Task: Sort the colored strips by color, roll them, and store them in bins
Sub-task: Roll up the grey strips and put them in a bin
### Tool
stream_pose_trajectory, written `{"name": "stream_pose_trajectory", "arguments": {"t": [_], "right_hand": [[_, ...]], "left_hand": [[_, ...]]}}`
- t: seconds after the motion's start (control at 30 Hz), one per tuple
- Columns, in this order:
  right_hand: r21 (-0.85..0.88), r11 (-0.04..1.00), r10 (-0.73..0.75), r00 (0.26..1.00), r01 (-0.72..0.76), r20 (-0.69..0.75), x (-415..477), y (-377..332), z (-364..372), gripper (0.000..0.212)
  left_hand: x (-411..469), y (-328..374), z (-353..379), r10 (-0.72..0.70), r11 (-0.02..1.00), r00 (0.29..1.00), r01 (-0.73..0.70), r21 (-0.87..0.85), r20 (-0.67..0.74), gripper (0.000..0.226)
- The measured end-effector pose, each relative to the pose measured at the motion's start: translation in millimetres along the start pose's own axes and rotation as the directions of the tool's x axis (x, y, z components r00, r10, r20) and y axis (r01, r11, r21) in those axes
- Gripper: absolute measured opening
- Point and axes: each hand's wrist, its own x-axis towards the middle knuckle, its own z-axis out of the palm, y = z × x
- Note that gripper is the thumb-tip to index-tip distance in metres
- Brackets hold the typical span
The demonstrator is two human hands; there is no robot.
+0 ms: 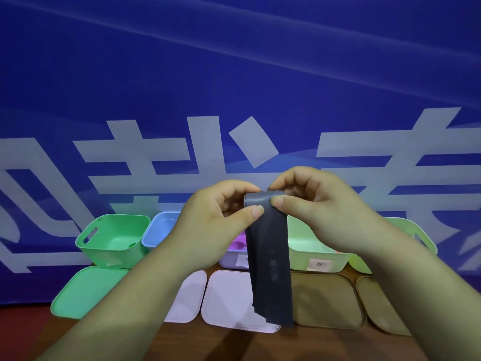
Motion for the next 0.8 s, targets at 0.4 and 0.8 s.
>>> {"name": "stream_pose_trajectory", "arguments": {"t": [0.4, 0.8], "right_hand": [[0.159, 0.974, 0.17, 0.985, -0.163, -0.034, -35.1, 31.7, 4.5, 0.009], [0.204, 0.967, 0.161, 0.986, -0.15, -0.039, -58.3, 49.1, 10.6, 0.027]], "left_hand": [[-12.6, -22.1, 40.9, -0.002, 0.995, 0.996, 0.011, -0.096, 0.092, 0.02], [-27.4, -32.9, 56.6, -0.16, 0.953, 0.977, 0.19, -0.235, 0.139, 0.018]]}}
